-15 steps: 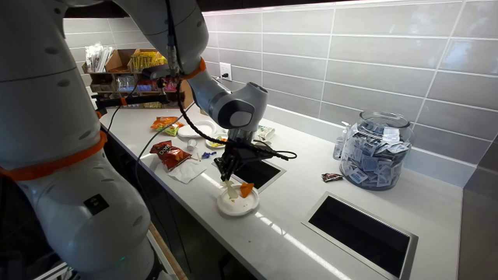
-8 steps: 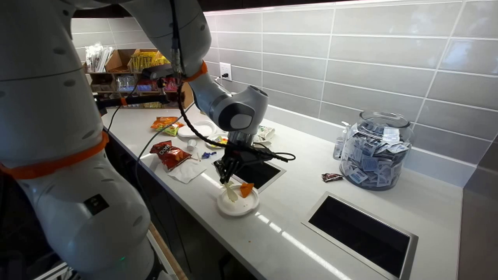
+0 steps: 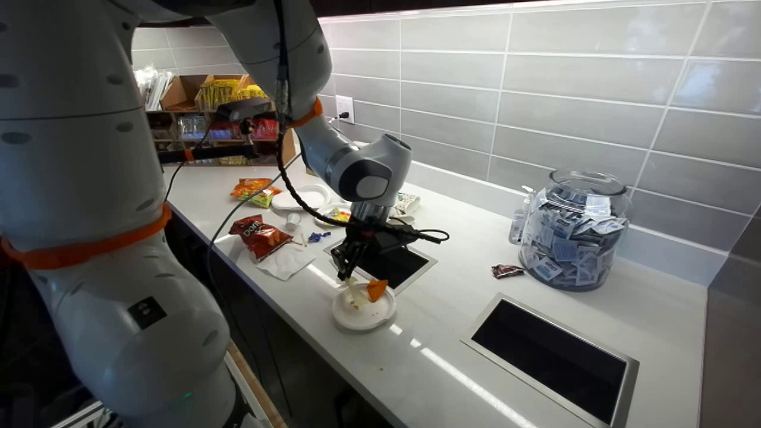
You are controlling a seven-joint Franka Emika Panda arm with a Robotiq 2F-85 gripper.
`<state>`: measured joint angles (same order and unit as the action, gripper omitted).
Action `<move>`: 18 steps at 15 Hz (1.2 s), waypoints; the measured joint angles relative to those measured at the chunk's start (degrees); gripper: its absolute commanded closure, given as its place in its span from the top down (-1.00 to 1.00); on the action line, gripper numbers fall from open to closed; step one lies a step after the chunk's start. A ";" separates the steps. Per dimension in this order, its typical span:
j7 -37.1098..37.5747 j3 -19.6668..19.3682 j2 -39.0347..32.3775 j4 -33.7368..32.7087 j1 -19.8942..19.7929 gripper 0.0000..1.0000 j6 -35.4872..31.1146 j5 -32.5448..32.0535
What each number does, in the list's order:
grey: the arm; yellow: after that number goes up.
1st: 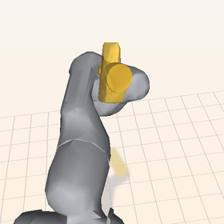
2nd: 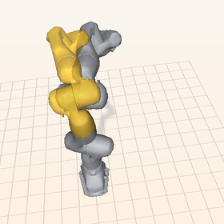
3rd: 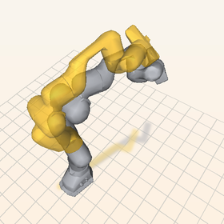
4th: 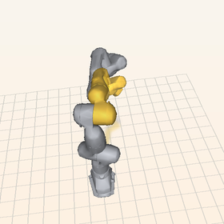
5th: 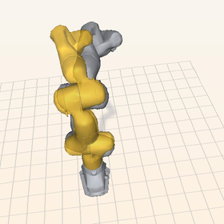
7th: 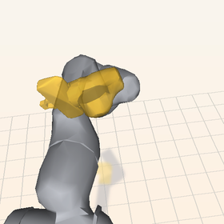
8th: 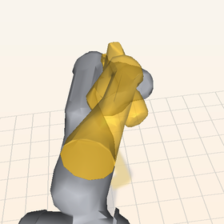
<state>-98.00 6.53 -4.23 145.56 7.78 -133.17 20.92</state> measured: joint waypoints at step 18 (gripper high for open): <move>-3.54 1.31 -2.38 -3.22 -0.50 -0.93 0.00 -3.52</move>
<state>-101.54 7.84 -6.60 142.34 7.27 -133.17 17.40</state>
